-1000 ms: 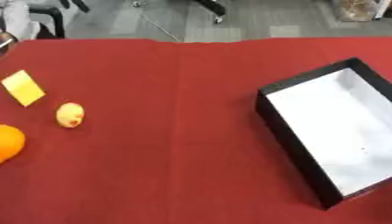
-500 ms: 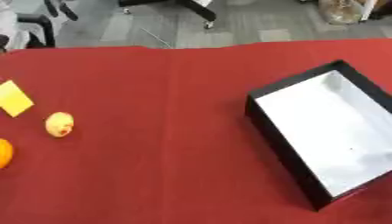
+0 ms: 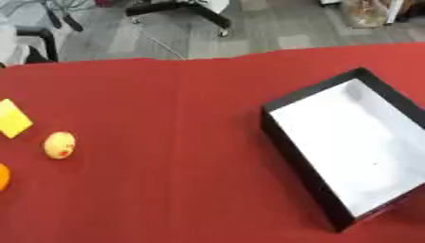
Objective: Pick up the objects with one hand, pass them to the other hand, and then place them into the box on the other side of the table.
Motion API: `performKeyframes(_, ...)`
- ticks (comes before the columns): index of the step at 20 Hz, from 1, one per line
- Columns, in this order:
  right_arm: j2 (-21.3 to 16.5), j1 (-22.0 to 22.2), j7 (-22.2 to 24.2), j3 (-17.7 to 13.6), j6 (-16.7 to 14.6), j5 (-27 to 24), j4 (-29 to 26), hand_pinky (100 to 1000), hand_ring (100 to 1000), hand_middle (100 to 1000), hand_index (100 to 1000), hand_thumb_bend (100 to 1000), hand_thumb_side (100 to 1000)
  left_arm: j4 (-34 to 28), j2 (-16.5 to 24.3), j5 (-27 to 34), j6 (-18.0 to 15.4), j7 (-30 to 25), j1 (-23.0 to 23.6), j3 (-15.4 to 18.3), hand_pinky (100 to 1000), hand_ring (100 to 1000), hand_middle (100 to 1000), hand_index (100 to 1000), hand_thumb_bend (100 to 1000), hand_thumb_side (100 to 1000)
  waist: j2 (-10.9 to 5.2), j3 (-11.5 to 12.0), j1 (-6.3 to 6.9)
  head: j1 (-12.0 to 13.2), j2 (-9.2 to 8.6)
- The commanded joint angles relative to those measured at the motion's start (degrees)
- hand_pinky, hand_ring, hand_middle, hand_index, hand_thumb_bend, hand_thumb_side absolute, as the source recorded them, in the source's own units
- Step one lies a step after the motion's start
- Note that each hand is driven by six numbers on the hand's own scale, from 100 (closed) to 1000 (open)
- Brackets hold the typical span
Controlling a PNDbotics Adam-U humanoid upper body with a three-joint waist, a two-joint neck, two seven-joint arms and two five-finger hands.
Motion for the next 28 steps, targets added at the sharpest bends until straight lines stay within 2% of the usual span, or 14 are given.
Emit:
performKeyframes(1,-1.8,-0.4,0.3,-0.1,0.0,0.7,-1.6,856,909,830,863,730,386,0.9,2.9,-0.8,0.4,-0.3,-0.6,1.0,931,929,903,911,400,393,0.16,-0.2,0.81,1.1,-1.07)
performKeyframes(8,-1.7,-0.5,0.5,0.1,0.1,1.0,-1.7,857,909,829,863,730,384,1.3,2.8,-0.6,-1.0,-2.8,-0.5,1.1,937,932,901,913,425,413,0.56,-0.4,1.07,1.6,-1.17)
performKeyframes(9,-1.7,-0.6,0.5,0.1,0.1,1.1,-1.8,857,909,827,863,732,378,1.1,2.6,-0.5,-1.2,-3.0,-0.6,1.1,941,934,897,910,453,446,0.82,-0.5,1.18,3.3,-1.28)
performKeyframes(10,-1.7,-0.7,0.6,0.2,0.1,1.2,-1.8,857,909,827,863,732,377,0.8,2.3,-0.4,-1.6,-3.1,-1.0,1.0,940,933,895,909,455,437,1.19,-0.5,1.3,5.5,-1.48)
performKeyframes(12,-1.7,-0.9,0.8,0.3,0.1,1.5,-1.9,857,909,826,863,725,362,0.6,2.0,-0.6,-2.2,-3.2,-1.3,0.9,940,934,894,905,486,399,1.6,-0.7,1.42,7.2,-1.55)
performKeyframes(13,-1.7,-0.9,0.8,0.3,0.1,1.6,-2.0,857,909,826,863,734,375,0.6,1.8,-0.7,-2.4,-3.1,-1.4,0.9,941,934,894,905,456,409,1.74,-0.8,1.48,7.5,-1.51)
performKeyframes(15,-1.6,-1.0,0.9,0.4,0.1,1.8,-2.0,857,909,824,863,734,372,0.7,1.7,-1.2,-2.6,-3.4,-1.4,0.8,945,937,895,901,450,361,2.03,-1.0,1.59,7.7,-1.46)
performKeyframes(18,-1.5,-1.0,1.0,0.4,0.2,2.2,-2.0,857,906,821,863,736,366,0.8,1.7,-1.9,-2.8,-4.3,-1.3,0.9,955,943,888,894,407,199,2.45,-1.2,1.77,7.1,-1.34)
performKeyframes(19,-1.4,-0.9,1.0,0.4,0.2,2.3,-2.1,857,906,821,863,736,366,0.9,1.8,-2.0,-2.8,-4.6,-1.3,0.9,955,944,888,894,405,189,2.57,-1.2,1.84,7.0,-1.33)
performKeyframes(20,-1.4,-0.9,1.0,0.4,0.2,2.4,-2.1,857,905,820,863,736,364,1.0,1.8,-2.2,-2.7,-4.9,-1.2,0.9,962,949,891,892,391,109,2.73,-1.3,1.92,7.0,-1.42)
performKeyframes(25,-1.3,-1.1,1.2,0.5,0.3,3.0,-2.2,857,902,818,864,739,357,1.2,1.6,-2.0,-2.8,-7.6,-0.9,0.9,985,968,902,901,370,100,3.59,-1.6,2.26,6.9,-2.05)
performKeyframes(28,-1.3,-1.1,1.2,0.5,0.3,3.4,-2.3,857,901,816,864,740,351,1.2,2.0,-2.0,-2.6,-9.1,-0.7,1.2,997,972,898,901,403,100,4.13,-1.7,2.44,6.3,-2.23)
